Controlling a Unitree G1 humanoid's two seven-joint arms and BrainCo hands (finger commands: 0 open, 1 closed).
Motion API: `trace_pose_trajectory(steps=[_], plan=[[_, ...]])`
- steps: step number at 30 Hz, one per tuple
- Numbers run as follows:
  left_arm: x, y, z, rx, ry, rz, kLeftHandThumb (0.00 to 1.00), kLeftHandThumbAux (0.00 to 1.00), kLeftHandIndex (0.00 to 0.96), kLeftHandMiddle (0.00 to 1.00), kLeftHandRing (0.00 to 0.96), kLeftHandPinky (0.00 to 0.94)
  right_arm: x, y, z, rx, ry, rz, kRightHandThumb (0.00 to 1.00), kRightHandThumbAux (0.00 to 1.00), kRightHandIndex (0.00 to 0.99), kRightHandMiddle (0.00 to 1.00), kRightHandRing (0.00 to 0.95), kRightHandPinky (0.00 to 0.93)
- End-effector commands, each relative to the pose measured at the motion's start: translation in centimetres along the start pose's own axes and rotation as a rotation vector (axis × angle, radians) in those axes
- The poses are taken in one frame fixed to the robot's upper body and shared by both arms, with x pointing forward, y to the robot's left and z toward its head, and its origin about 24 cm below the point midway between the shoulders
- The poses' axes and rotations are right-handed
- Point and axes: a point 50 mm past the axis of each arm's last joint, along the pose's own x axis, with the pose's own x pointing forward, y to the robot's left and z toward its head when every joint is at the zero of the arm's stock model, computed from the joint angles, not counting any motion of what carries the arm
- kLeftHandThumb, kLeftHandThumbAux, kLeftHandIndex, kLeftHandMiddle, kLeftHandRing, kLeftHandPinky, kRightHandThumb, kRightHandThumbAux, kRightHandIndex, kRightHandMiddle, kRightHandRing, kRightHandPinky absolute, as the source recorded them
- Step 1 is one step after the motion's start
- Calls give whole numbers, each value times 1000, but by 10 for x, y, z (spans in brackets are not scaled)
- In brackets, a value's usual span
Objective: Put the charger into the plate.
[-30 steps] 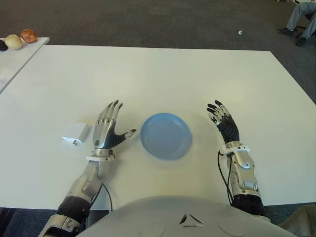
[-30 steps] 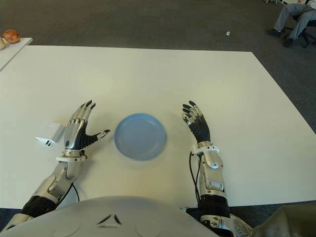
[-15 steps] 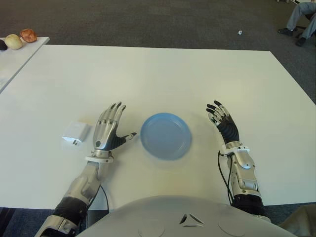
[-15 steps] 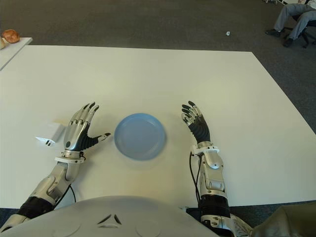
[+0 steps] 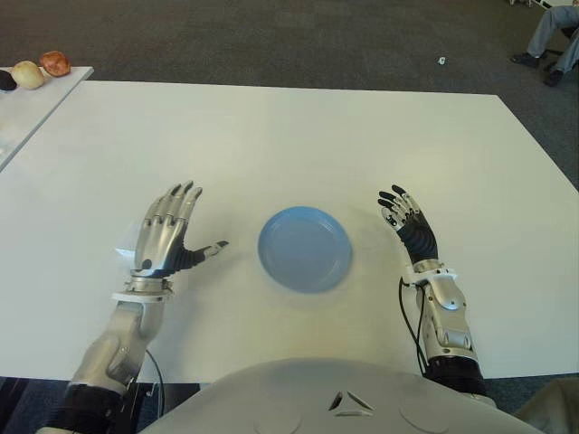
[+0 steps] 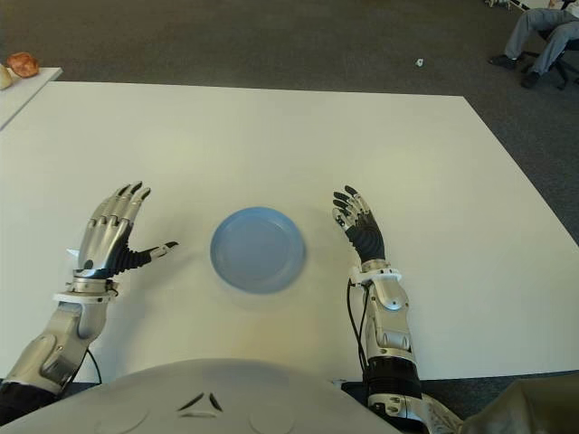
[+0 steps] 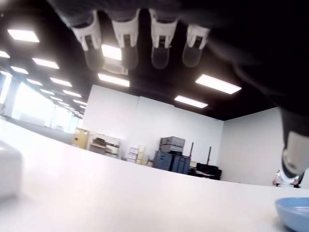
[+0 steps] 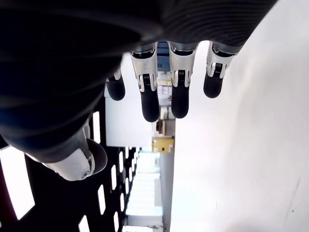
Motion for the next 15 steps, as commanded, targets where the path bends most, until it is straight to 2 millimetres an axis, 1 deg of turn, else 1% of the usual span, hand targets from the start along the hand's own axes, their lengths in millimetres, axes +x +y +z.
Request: trace_pose_trajectory(steps=[1, 5, 10, 15], plan=[[-8, 5, -13, 58, 50, -40, 147, 463, 71, 44, 24, 32, 1, 0, -1, 9, 3, -4, 0, 608, 85, 204, 156, 69], [-14, 11, -22, 83, 63, -41, 146, 447, 67, 39, 22, 37, 1, 0, -1, 9, 3, -5, 0, 608, 85, 204, 155, 69], [-18, 19, -27, 91, 69, -41, 152, 431, 69, 38, 23, 40, 1, 0, -1, 10, 4, -3, 0, 612, 84, 205, 155, 70], [-21, 25, -32, 95, 85, -48, 178, 409, 68, 36, 21, 45, 1, 0, -2, 12, 5, -2, 0, 614, 84, 206, 155, 68]])
